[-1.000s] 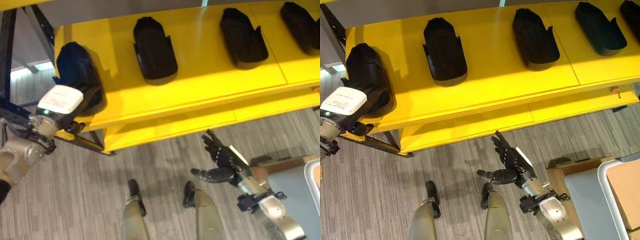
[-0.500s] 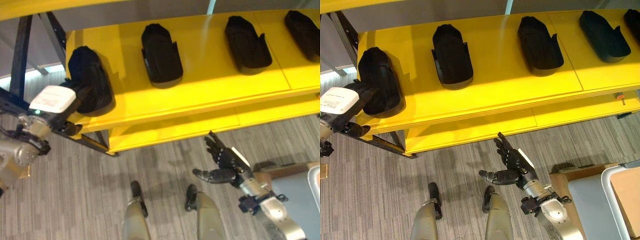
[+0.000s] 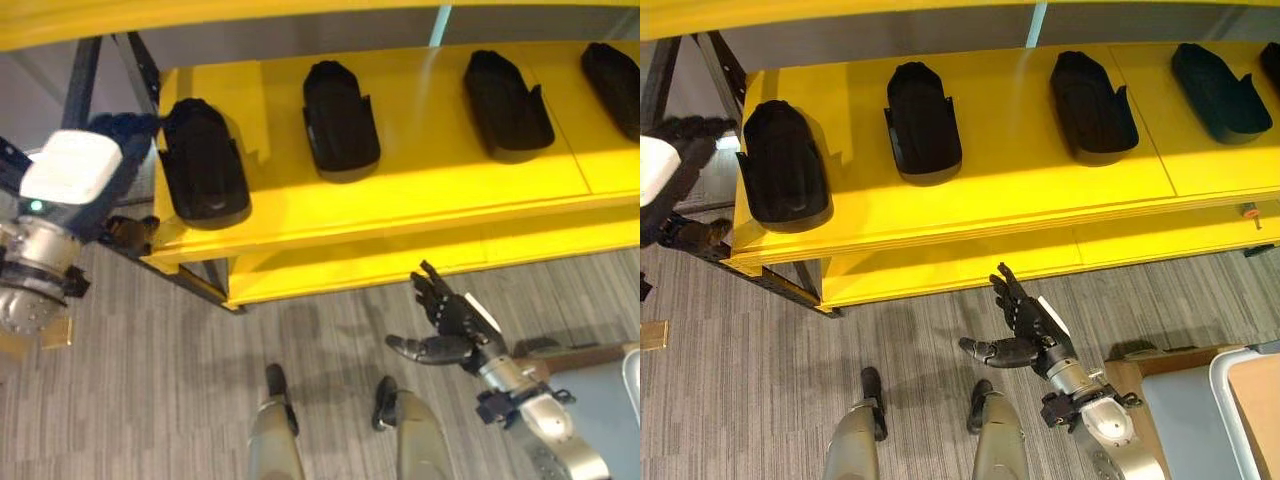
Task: Move parts from the plastic box to the shelf.
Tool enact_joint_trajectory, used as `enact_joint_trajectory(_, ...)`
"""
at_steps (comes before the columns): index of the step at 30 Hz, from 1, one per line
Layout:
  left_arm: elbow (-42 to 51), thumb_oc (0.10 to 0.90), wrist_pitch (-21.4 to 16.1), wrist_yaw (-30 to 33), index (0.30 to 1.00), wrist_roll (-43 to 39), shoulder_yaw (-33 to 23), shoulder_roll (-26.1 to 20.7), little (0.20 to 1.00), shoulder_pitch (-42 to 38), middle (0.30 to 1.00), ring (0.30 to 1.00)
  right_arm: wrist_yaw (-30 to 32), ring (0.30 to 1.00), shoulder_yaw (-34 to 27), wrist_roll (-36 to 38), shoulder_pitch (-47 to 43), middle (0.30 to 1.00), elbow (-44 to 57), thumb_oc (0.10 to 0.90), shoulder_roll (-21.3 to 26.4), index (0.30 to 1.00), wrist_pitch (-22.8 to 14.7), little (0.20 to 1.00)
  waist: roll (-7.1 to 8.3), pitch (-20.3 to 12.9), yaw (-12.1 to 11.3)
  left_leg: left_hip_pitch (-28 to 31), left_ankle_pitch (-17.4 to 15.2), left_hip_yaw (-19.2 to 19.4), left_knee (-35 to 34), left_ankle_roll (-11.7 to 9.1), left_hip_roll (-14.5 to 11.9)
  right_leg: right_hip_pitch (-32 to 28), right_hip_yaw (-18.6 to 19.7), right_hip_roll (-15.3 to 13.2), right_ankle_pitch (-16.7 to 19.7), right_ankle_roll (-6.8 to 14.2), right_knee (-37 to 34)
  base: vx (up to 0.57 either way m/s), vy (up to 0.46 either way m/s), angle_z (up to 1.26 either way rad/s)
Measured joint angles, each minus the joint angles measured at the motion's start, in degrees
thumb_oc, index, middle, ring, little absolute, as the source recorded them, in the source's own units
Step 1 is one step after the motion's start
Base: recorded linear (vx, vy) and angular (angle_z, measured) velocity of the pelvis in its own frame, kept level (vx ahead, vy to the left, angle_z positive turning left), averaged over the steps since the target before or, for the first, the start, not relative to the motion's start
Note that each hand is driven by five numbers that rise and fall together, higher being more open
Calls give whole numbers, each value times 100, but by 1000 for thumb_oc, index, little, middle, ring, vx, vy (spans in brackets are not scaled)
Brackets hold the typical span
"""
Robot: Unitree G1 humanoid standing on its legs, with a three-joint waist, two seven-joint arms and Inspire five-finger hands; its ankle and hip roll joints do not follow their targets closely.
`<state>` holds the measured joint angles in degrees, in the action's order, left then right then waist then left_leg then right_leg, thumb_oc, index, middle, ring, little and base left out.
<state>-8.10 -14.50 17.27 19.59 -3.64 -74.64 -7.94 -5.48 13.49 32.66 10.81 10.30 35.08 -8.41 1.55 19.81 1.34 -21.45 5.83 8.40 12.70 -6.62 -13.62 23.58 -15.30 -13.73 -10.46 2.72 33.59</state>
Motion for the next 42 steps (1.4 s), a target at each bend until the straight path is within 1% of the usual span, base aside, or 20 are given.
enact_joint_trajectory(2,67,900,-25,116,1000,-247,-163,93,1000,24,1000,1000,21,1000,-3,0,-14,1000,1,900,-4,1000,0,1000,-9,-3,-18,64,-1,0,-15,-1,5,-74,-3,-2,-5,7,-15,3,-1,3)
enact_joint_trajectory(3,223,900,-37,132,1000,-447,-350,244,1000,88,1000,1000,41,1000,-7,0,-11,1000,0,900,-19,1000,0,1000,-18,-8,-5,80,-1,-4,-23,-1,10,-99,-11,-5,-5,7,-29,4,-2,4)
enact_joint_trajectory(5,567,900,-89,261,1000,-843,-521,471,1000,175,1000,1000,56,1000,0,-4,-3,1000,0,900,-44,1000,7,1000,-26,-12,-27,111,-1,-6,-35,0,15,-143,-26,-9,-5,7,-42,2,-1,2)
enact_joint_trajectory(6,770,900,-90,279,1000,-1019,-590,715,1000,255,1000,1000,60,1000,1,-8,12,1000,-1,900,-65,1000,10,1000,-40,-18,-21,181,1,0,-80,2,25,-199,-26,-14,-4,8,-69,16,-11,5)
enact_joint_trajectory(7,1120,900,-99,316,1000,-1103,-564,1058,1000,454,1000,1000,84,1000,3,-49,37,1000,-4,900,-78,1000,14,1000,-71,-48,-5,299,0,-5,-130,1,30,-331,-53,-13,-12,18,-117,15,-11,4)
enact_joint_trajectory(10,1651,900,-113,273,1000,-1271,-484,1509,1000,676,1000,1000,101,1000,-12,-71,31,1000,-6,900,-78,1000,14,1000,-95,-69,7,404,0,-5,-219,1,47,-426,-76,-16,-12,19,-176,18,-2,4)
enact_joint_trajectory(12,1858,900,-204,197,1000,-1318,-284,1648,1000,673,1000,1000,126,1000,-8,-76,0,1000,-12,900,-83,1000,27,1000,-106,-76,-3,428,5,-9,-221,8,51,-457,-85,-23,-11,20,-156,30,-14,3)
enact_joint_trajectory(14,2030,900,-200,75,1000,-1620,-65,1842,1000,677,1000,1000,143,1000,-4,-96,-11,1000,-11,900,-93,1000,54,1000,-125,-89,2,514,6,-11,-262,10,65,-577,-93,-25,-11,22,-186,20,-10,4)
enact_joint_trajectory(15,2178,900,-199,-27,1000,-1792,97,1941,1000,686,1000,1000,157,1000,-4,-96,-8,1000,-11,900,-92,1000,59,1000,-128,-94,6,651,7,-9,-318,11,77,-685,-104,-25,-10,29,-261,0,0,0)
enact_joint_trajectory(18,2469,900,-220,-194,1000,-2131,361,2272,1000,730,1000,1000,187,1000,-1,-96,29,1000,-11,900,-93,1000,63,1000,-176,-264,24,710,7,-3,-489,11,93,-772,-147,-10,11,51,-391,12,-8,4)
enact_joint_trajectory(21,2562,900,-252,-238,1000,-2351,391,2687,1000,821,1000,1000,203,1000,47,-96,47,1000,-11,900,-91,1000,70,1000,-201,-349,33,848,10,1,-623,15,87,-877,-198,10,24,49,-484,10,-7,4)
enact_joint_trajectory(22,2571,900,-253,-257,1000,-2387,406,2729,1000,877,1000,1000,203,1000,51,-97,51,1000,-11,900,-88,1000,72,1000,-205,-384,36,855,12,0,-636,17,82,-880,-202,18,24,49,-491,0,0,0)
enact_joint_trajectory(23,2563,900,-251,-264,1000,-2387,468,2813,1000,927,1000,1000,223,1000,54,-96,58,1000,-11,900,-85,1000,78,1000,-213,-429,37,858,15,1,-651,22,82,-888,-211,22,24,49,-508,0,0,0)
enact_joint_trajectory(24,2559,900,-223,-321,1000,-2373,626,2840,1000,1001,1000,1000,245,1000,54,-96,46,1000,-11,900,-82,1000,80,1000,-223,-462,38,864,54,-1,-652,71,81,-905,-220,22,24,50,-517,0,0,0)
enact_joint_trajectory(28,2533,900,-86,-339,1000,-2249,794,3012,1000,1264,1000,1000,279,1000,58,-96,60,1000,-11,900,-56,1000,102,1000,-214,-467,109,849,121,5,-646,108,88,-907,-222,19,25,59,-530,0,0,0)
enact_joint_trajectory(30,2445,900,-32,-315,1000,-1993,811,3127,1000,1443,1000,1000,300,1000,79,-96,54,1000,-10,900,-50,1000,110,1000,-211,-468,145,850,123,6,-644,111,91,-905,-219,17,20,67,-530,0,0,0)
enact_joint_trajectory(32,2414,900,93,-302,1000,-1607,799,3115,1000,1593,1000,1000,306,1000,105,-96,49,1000,-8,900,-14,1000,115,1000,-208,-468,140,840,114,4,-647,97,83,-892,-219,24,18,68,-524,0,0,0)
enact_joint_trajectory(36,2262,900,196,-301,1000,-899,798,3114,1000,1913,1000,1000,361,1000,111,-96,71,1000,4,900,97,1000,121,1000,-205,-467,155,811,106,10,-659,87,79,-843,-216,23,9,68,-509,0,0,0)
enact_joint_trajectory(40,2091,900,218,-300,1000,-544,774,3131,1000,2104,1000,1000,387,1000,112,-97,76,1000,4,900,114,1000,124,1000,-182,-470,140,754,107,4,-648,89,79,-795,-219,22,9,68,-501,0,0,0)
enact_joint_trajectory(42,2021,900,312,-303,1000,-483,778,3146,1000,2163,1000,1000,414,1000,112,-97,73,1000,4,900,114,1000,124,1000,-172,-469,136,749,108,4,-633,89,80,-797,-218,20,5,73,-502,0,0,0)
